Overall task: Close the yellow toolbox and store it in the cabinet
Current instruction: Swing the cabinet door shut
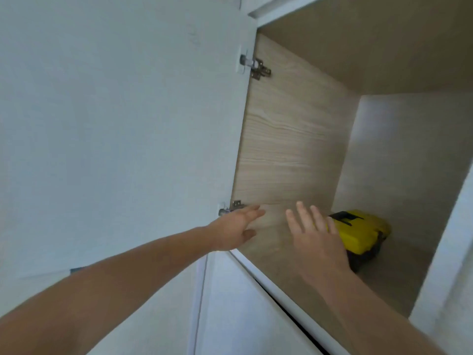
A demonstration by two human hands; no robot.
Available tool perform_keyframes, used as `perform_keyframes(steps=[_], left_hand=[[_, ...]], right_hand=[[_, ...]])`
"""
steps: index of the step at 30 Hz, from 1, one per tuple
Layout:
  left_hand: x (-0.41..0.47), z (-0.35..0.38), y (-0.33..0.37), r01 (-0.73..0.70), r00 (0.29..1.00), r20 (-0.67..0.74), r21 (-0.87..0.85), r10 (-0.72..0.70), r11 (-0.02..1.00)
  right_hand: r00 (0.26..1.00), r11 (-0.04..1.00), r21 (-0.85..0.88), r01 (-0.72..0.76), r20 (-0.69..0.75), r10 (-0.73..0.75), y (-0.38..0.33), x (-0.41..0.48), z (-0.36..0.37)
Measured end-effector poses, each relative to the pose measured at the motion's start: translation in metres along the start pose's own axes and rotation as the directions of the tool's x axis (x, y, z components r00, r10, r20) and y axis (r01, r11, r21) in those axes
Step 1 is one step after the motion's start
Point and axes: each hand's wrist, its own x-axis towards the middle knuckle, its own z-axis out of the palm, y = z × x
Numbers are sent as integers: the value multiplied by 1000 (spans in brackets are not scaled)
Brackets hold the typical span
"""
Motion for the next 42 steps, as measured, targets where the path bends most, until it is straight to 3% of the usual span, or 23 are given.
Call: perform_keyframes(steps=[3,6,9,14,17,19,24,31,36,37,39,40,41,42], left_hand=[[-59,-32,-1,145,987,-78,9,-143,989],[-121,-62,-14,369,904,-245,30,-351,929],[-179,-99,-37,553,703,-471,-108,-533,826],[-248,-142,-85,734,266,-635,-354,-725,580],[-265,-149,-115,734,173,-558,-476,-812,484],[-267,-146,-131,682,187,-497,-555,-847,476],[-273,-137,-155,630,255,-506,-560,-824,539],[-299,-129,-121,530,336,-582,-533,-740,660],[-328,-109,-56,361,495,-597,-520,-631,775],[-330,-103,-44,328,529,-561,-557,-637,763],[-327,-105,-18,303,553,-357,-755,-752,581],[-325,-94,-9,326,651,-177,-813,-738,483],[-321,-97,9,432,663,47,-839,-747,331],[-306,-103,27,498,674,150,-815,-724,295]], right_hand=[[995,996,27,81,-60,-79,-25,-2,-29],[974,981,78,176,-159,-162,-63,0,-61],[925,926,221,307,-298,-235,-108,2,-93],[824,856,180,484,-422,-377,-189,17,-142],[758,822,94,562,-456,-466,-240,36,-160],[727,802,63,594,-470,-501,-271,49,-167],[674,759,31,651,-484,-558,-329,67,-181],[553,689,-91,719,-526,-646,-339,56,-215],[483,664,-266,699,-509,-713,-314,27,-238],[487,671,-283,685,-508,-711,-305,20,-240],[483,680,-293,673,-522,-703,-280,2,-244],[472,673,-295,679,-527,-707,-264,-7,-245],[466,667,-301,682,-524,-713,-246,-16,-244],[470,664,-310,681,-510,-720,-226,-26,-242]])
